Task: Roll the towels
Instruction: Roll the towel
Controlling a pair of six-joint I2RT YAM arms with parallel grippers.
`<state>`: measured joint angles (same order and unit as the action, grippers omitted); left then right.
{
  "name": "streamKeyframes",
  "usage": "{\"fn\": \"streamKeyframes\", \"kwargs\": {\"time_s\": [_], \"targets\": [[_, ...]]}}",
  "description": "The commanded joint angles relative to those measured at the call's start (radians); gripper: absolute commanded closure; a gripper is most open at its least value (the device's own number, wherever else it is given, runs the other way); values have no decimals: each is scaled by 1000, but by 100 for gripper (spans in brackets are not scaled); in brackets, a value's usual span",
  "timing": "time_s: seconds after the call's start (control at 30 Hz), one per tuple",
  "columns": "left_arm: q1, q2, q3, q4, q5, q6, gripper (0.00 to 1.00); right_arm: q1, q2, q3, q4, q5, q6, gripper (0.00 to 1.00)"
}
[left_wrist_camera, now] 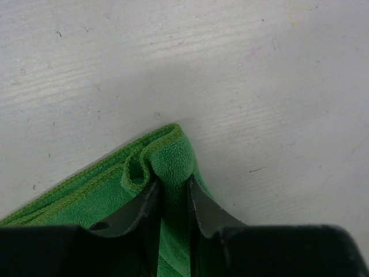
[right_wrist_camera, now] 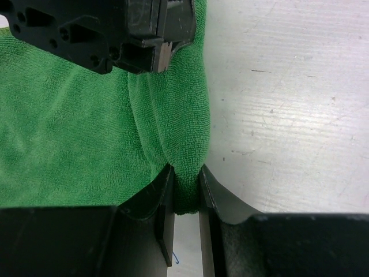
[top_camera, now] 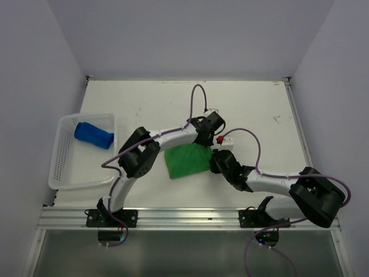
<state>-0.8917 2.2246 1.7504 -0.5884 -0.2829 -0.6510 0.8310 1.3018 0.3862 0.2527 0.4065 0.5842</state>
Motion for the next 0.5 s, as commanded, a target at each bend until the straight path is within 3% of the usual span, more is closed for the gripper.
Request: {"fn": "streamKeyframes", "kwargs": {"time_s": [0.0,0.2,0.33,0.47], "targets": [[14,-28,-87,51,-3,-39,91,29,-33,-27,-108,77,-3,100],[62,-170,-294,329,97,-87,100,109,-75,-9,-179,182,-14,100],[108,-213,-371,450,172,-98,100,178,-64,25,-233,265,-29,100],[158,-272,-505,692,306,-142,100,243,-32,63,-291,343,-34,100]]}}
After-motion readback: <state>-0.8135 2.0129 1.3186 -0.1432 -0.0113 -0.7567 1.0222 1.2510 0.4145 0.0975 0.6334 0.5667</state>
